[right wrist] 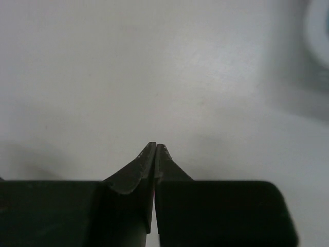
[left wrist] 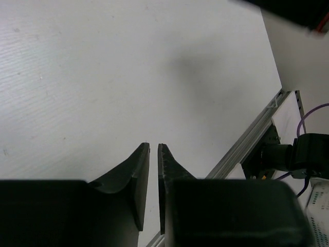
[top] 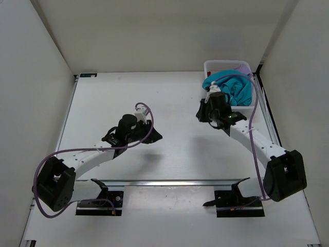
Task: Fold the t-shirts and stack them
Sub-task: Grab crumpled tshirt from bin with the right arm, then move the tshirt to the center of the board
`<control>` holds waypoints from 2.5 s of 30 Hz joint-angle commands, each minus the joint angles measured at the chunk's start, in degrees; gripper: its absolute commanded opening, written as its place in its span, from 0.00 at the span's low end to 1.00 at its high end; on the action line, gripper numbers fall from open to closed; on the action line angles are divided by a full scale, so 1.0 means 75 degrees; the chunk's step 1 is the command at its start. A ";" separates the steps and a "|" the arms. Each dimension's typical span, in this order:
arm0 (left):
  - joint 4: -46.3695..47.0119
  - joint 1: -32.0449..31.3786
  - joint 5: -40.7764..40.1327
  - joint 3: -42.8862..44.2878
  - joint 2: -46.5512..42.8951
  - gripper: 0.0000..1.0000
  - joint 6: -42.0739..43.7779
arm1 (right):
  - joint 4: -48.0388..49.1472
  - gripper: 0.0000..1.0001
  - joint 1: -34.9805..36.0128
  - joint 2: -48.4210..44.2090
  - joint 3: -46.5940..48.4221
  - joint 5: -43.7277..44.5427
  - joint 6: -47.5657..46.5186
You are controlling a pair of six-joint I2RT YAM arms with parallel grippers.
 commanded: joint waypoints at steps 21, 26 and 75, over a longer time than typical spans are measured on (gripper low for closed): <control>0.0773 -0.0649 -0.0289 -0.1001 -0.0083 0.44 0.0039 | -0.1136 0.59 -0.2937 0.3221 0.4171 0.2399 -0.1534; 0.0843 -0.0649 -0.0301 -0.1025 0.0010 0.44 -0.0089 | -0.1032 0.49 -0.3030 0.3527 0.4265 0.2213 -0.1406; -0.0785 0.2433 -0.1319 -0.1494 -0.1888 0.56 -0.0841 | 0.0378 0.66 -0.1313 -0.2766 -0.1253 0.0026 0.0106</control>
